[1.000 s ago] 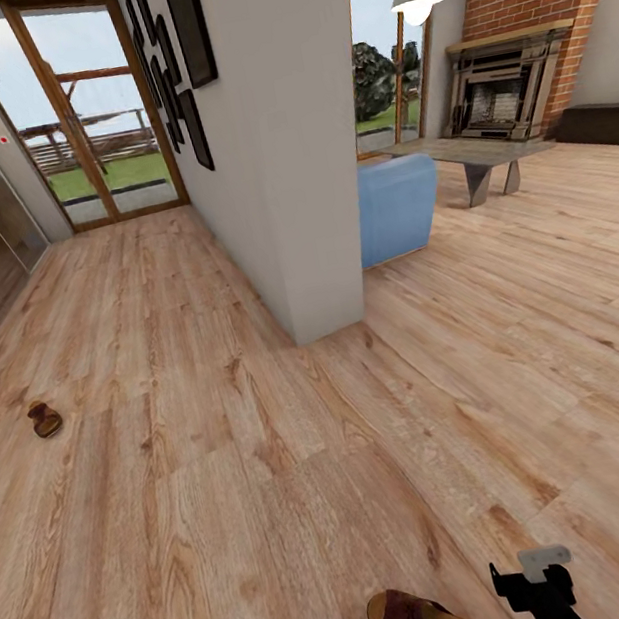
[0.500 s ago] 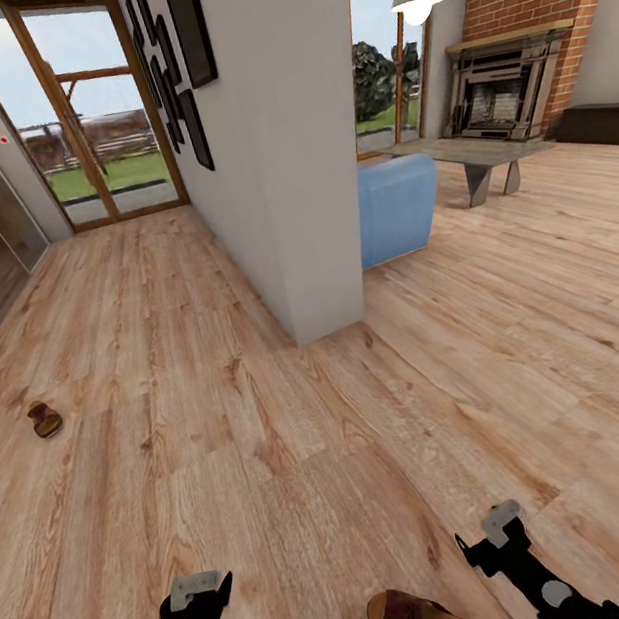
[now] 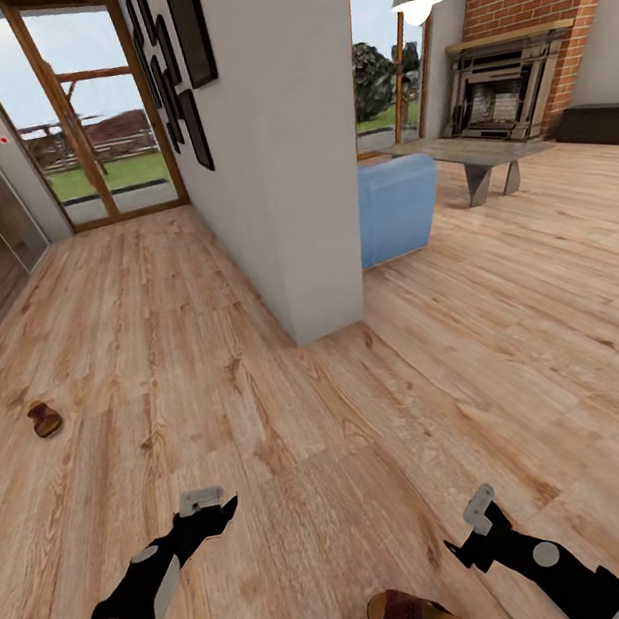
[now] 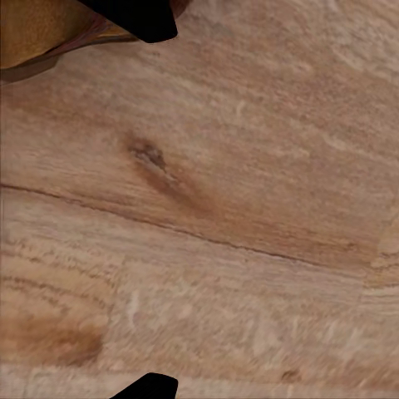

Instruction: Pick up the two gym shoes and the two sandals from the corridor floor and place them onto the hallstand (shoe rack) in the corridor, making sure they are on the rack and not on the floor. Arrange them so the two gym shoes are next to each other and the two sandals are next to each other.

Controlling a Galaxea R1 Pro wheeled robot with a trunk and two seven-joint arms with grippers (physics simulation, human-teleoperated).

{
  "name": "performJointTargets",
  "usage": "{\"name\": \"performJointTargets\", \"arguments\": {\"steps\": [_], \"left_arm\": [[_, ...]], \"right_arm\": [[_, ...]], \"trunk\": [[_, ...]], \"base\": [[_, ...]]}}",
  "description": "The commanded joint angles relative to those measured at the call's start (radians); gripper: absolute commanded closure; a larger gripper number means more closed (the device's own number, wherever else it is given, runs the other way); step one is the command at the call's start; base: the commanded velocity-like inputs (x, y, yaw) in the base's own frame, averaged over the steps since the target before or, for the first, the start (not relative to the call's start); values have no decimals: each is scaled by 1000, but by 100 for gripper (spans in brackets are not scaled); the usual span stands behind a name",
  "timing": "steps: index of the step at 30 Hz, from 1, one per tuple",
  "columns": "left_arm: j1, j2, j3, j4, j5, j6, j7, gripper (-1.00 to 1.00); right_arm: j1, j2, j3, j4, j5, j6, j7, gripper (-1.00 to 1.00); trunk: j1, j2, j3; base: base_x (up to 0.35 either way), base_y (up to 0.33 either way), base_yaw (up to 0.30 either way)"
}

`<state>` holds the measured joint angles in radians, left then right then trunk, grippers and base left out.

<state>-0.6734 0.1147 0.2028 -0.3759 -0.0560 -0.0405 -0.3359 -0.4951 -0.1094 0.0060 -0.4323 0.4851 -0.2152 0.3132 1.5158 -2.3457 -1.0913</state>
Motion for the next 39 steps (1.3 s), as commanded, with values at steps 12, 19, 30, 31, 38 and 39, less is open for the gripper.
{"name": "performJointTargets", "arguments": {"steps": [12,19,30,31,38,39], "left_arm": [[-13,-15,9,-207,-40,23,-10,-100],[-12,-20,-6,-236,-41,21,-11,-100],[-12,-22,-44,-231,-41,22,-11,-100],[-12,-22,-45,-230,-41,21,-11,-100],[-11,-23,-51,-229,-42,21,-11,-100],[-11,-23,-52,-229,-42,22,-11,-100]], "right_arm": [[0,-3,4,1,10,2,18,-100],[0,-3,4,1,10,3,19,-100],[0,0,7,2,10,2,21,-100],[0,1,7,3,10,2,21,-100],[0,6,21,11,10,2,21,-100],[0,7,25,14,10,2,21,-100]], "trunk": [[0,0,-1],[23,-42,-26],[65,-119,-77],[69,-126,-82],[86,-155,-117],[86,-155,-122]], "base": [[0,0,0],[0,0,0],[0,0,0],[0,0,0],[0,0,0],[0,0,0]]}}
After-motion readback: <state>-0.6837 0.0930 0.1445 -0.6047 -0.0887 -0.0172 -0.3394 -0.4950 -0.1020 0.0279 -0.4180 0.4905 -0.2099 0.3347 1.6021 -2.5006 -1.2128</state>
